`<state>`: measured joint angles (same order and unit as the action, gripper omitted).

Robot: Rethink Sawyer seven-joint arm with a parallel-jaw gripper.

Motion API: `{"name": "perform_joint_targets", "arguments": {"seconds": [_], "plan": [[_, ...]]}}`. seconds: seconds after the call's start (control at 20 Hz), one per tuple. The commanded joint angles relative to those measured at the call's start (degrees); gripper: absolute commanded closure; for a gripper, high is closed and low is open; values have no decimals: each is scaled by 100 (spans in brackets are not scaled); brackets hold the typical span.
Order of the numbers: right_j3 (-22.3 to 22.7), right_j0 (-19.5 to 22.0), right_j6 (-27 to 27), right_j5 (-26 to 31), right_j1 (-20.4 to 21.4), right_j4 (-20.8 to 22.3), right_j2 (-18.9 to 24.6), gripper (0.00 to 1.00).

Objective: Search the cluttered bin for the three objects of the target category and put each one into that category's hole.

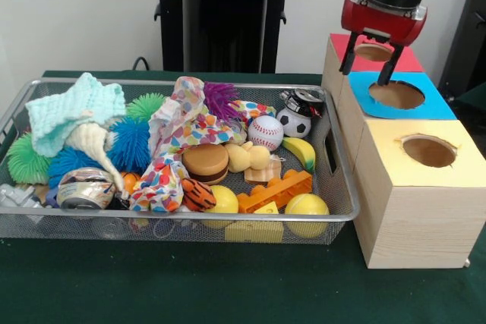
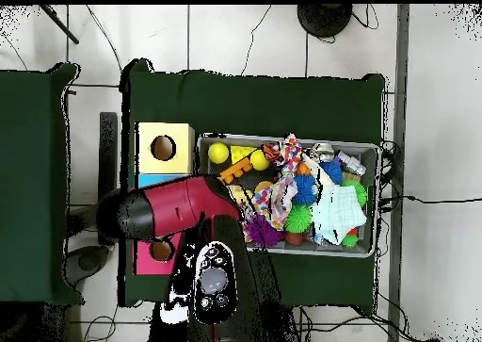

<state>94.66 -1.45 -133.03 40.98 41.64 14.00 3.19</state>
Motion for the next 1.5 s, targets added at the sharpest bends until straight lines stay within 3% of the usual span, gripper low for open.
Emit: {"name": "perform_joint_targets", "arguments": {"seconds": [0.05,0.45,0.75,1.5], "plan": [[197,218,720,-132,-187,247,678,0],[395,302,556,-201,-162,171,830,0],[485,565,870,110,4,142,1041,0],[775,920,1057,350,297,138,1428,0]]}}
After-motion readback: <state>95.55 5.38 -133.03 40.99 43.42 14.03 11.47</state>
